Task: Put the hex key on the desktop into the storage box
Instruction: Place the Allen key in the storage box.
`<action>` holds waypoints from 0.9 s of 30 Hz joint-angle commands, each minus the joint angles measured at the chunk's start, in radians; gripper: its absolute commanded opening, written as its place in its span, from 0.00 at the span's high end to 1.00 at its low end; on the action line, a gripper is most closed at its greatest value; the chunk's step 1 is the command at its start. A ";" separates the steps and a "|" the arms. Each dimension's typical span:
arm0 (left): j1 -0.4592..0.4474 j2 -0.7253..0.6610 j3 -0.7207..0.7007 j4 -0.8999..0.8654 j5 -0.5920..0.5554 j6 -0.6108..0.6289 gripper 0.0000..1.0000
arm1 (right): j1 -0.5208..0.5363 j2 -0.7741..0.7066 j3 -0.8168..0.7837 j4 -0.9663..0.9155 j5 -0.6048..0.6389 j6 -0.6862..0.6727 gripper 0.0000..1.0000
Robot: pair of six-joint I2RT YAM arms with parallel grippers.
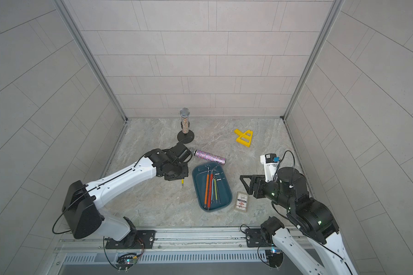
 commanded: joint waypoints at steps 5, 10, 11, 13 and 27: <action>-0.091 0.061 0.098 -0.016 0.007 -0.055 1.00 | 0.004 -0.004 0.002 0.004 -0.002 0.001 0.32; -0.168 0.147 0.153 0.009 0.020 -0.071 1.00 | 0.005 -0.008 0.002 0.001 -0.001 0.000 0.32; -0.181 0.163 0.164 0.015 0.022 -0.075 1.00 | 0.004 -0.007 0.001 0.000 -0.001 0.000 0.32; -0.201 0.193 0.188 0.022 0.028 -0.077 1.00 | 0.005 -0.008 0.000 -0.001 -0.001 0.000 0.32; -0.245 0.358 0.187 0.127 0.086 -0.098 1.00 | 0.005 -0.011 0.004 -0.008 0.003 -0.003 0.32</action>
